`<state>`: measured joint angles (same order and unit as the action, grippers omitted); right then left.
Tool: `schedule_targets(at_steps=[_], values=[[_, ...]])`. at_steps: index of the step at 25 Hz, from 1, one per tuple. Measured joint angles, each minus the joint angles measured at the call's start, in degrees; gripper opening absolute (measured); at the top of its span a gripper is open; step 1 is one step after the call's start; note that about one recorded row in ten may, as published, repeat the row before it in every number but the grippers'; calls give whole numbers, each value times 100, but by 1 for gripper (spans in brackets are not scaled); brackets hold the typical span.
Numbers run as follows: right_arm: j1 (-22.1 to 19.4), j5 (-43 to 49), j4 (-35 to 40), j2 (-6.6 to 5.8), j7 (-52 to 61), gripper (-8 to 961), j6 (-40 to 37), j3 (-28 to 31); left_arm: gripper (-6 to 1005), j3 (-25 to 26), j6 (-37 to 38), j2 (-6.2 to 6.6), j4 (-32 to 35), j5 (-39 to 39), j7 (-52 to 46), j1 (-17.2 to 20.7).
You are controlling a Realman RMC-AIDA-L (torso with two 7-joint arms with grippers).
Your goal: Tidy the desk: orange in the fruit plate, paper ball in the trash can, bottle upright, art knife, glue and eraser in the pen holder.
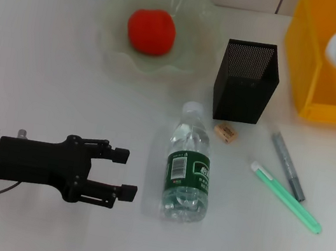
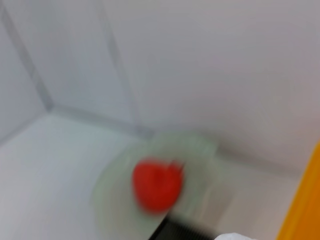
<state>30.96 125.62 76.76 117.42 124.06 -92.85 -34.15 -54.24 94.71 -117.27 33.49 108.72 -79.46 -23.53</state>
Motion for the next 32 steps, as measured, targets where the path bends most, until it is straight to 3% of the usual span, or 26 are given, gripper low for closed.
schedule_targets(at_steps=[3,7,10,20,25,32], values=[[-50,-84,-27,-14,-50,501,492,205,841,10,4,6,0,-1,-3,0],[-194,-106,-207,102,-240,501,1684,212,841,36,7,10,0,-1,-8,5],[-119,-106,-757,137,-528,501,2214,113,842,37,5,11,0,-1,-11,-7],[41,-82,-1141,104,-607,541,2331,39,842,37,26,7,0,-1,-75,-16],[5,-99,-1145,104,-616,709,2296,42,841,33,56,13,0,-1,-88,-27],[-151,-341,-1004,104,-852,709,1610,111,841,40,150,64,79,-32,-485,-71]])
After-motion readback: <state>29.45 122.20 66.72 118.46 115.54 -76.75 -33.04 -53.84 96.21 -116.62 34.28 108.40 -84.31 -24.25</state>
